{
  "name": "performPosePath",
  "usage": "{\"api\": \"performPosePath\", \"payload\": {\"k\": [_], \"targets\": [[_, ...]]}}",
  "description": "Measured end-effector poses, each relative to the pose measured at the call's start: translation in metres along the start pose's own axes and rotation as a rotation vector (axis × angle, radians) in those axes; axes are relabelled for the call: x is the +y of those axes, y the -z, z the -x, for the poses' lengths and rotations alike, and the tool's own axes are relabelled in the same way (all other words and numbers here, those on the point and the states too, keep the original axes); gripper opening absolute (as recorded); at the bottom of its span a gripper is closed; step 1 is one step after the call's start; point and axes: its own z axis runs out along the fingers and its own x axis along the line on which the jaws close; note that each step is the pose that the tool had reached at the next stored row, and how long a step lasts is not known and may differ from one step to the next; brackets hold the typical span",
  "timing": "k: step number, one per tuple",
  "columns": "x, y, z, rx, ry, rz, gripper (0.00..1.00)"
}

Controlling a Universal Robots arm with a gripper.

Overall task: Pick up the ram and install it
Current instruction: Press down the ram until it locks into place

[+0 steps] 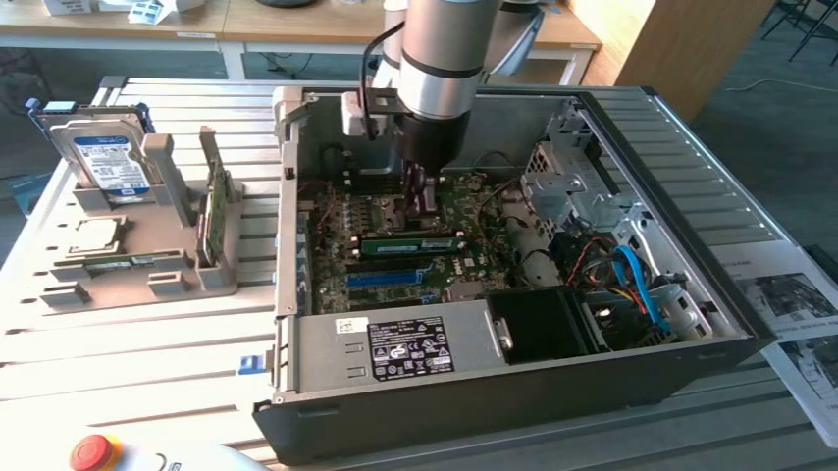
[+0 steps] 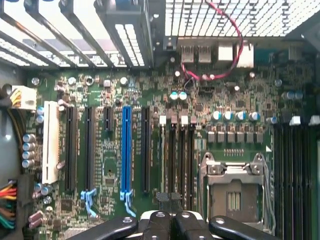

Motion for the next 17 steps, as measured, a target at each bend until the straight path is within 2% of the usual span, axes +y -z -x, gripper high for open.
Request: {"api": "performPosePath", "payload": {"k": [3,17], "targets": [[0.0042,-0.0002,0.0,-0.0001,0.0,-0.0001,0.1],[0.0045,-0.0003,-0.0057,0.0,0.0,0.0,0.1]]}}
